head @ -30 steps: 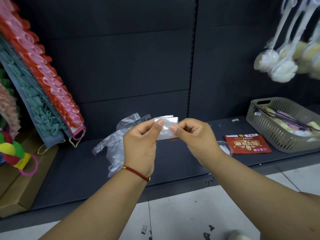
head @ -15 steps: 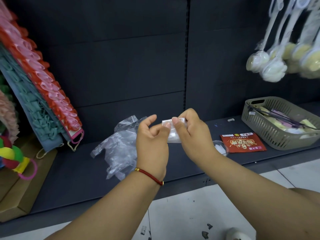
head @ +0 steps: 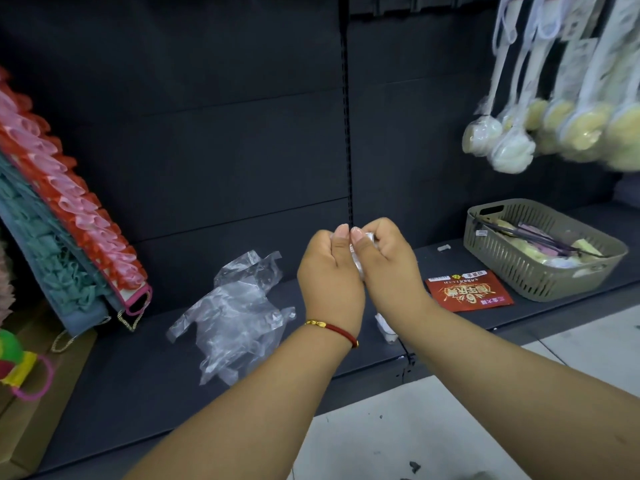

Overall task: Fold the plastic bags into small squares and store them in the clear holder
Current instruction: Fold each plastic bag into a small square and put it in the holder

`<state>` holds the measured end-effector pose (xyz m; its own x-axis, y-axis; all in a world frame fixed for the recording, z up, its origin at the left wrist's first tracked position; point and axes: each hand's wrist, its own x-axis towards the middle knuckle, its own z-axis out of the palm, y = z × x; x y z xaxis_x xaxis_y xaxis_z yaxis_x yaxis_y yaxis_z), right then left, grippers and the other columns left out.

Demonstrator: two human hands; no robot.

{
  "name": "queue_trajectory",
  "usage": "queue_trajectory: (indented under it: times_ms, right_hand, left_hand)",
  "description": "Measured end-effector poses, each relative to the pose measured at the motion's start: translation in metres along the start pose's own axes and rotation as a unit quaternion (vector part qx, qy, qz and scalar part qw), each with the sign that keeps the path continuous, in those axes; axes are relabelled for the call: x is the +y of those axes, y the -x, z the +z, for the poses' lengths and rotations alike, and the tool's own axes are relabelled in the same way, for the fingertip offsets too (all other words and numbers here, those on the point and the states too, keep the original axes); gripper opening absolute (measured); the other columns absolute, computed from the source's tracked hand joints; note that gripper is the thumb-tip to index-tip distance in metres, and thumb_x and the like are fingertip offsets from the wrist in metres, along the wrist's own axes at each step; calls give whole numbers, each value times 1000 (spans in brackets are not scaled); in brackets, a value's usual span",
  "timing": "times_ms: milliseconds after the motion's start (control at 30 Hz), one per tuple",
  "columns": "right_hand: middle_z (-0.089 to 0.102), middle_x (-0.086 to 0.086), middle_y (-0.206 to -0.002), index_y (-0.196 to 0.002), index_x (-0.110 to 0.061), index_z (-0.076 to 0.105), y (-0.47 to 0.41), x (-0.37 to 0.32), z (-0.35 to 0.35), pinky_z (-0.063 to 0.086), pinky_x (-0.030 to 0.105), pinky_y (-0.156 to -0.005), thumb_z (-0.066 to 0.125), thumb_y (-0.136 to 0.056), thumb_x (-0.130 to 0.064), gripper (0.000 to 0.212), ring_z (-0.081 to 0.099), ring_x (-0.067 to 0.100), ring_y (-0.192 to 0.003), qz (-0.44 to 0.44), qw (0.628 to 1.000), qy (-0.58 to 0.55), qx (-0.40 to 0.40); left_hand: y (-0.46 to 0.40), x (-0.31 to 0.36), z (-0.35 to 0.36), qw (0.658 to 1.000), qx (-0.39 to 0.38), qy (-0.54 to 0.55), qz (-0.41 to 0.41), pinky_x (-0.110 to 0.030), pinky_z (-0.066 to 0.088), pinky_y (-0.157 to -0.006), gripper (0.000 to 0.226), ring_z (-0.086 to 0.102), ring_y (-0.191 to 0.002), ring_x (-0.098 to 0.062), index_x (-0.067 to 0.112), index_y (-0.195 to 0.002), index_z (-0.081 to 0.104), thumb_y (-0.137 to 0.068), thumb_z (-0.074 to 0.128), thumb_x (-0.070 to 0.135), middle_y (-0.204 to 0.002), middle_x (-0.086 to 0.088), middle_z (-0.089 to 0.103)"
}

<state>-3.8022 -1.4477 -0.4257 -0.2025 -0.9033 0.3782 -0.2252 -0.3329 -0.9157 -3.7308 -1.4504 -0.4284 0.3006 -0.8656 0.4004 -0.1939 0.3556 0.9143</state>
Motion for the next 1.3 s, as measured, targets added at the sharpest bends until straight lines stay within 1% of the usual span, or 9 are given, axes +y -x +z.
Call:
queue_trajectory:
  times_ms: [233,467,633,800,900,967,1033,1100,1300]
  right_hand:
    - [48,-7,-64,-77,-17,48,-8,23,-22,37,14,-51,54,-98,-24,24,43,0,-55,16,998,-14,55]
    - [59,-9,-53,-79,-14,70,-54,68,-92,44,22,-54,70,-89,-27,16,50,-1,-47,112,983,130,-72]
    - [61,-5,-57,-78,-13,69,-83,103,-108,41,13,-47,74,-85,-24,14,50,-3,-41,131,967,206,-72]
    - [63,0,-58,-78,-10,67,-108,157,-120,38,8,-40,71,-87,-12,10,54,-2,-37,188,950,246,-38]
    - [65,1,-60,-77,-11,66,-119,194,-130,39,9,-40,69,-89,-11,12,56,-2,-40,212,940,268,7]
    - [67,2,-64,-76,-14,66,-123,220,-136,50,19,-52,69,-89,-15,14,63,6,-52,230,929,289,29]
    - [67,1,-68,-77,-15,66,-126,243,-140,52,27,-64,69,-89,-17,12,66,19,-68,246,919,305,47]
    - [64,-3,-69,-79,-15,66,-124,261,-140,49,27,-63,69,-89,-17,10,65,23,-72,258,918,294,63]
    - [58,-9,-68,-78,-18,64,-120,304,-139,35,20,-53,66,-91,-19,13,52,8,-61,274,907,307,90]
  left_hand:
    - [-6,-19,28,995,-87,49,4,-16,34,-50,43,38,-51,-2,16,-60,44,-101,50,25,-51,14,44]
    - [-45,-69,64,960,-263,-68,65,-25,40,-63,42,47,-66,-11,2,-69,62,-97,57,33,-69,-10,55]
    - [-58,-102,109,938,-319,-121,59,-14,37,-61,41,49,-68,-6,11,-64,58,-97,56,35,-74,-2,55]
    - [-61,-154,142,918,-358,-170,28,-21,42,-75,33,55,-90,-9,16,-96,69,-103,41,33,-100,4,59]
    - [-56,-198,155,884,-405,-231,34,-30,44,-82,35,51,-90,-16,19,-73,55,-104,40,27,-88,3,52]
    - [-53,-226,166,851,-445,-275,39,-37,46,-87,33,52,-96,-23,20,-73,50,-103,39,28,-87,2,50]
    - [-50,-247,179,807,-495,-320,33,-37,40,-103,32,48,-119,-25,12,-104,62,-104,37,32,-116,-4,58]
    - [-48,-258,190,756,-536,-371,48,-32,25,-114,44,33,-139,-20,13,-141,47,-105,35,35,-150,-1,41]
    - [-46,-295,225,700,-589,-390,102,-29,4,-120,52,11,-149,-11,24,-151,30,-103,37,41,-161,10,18]
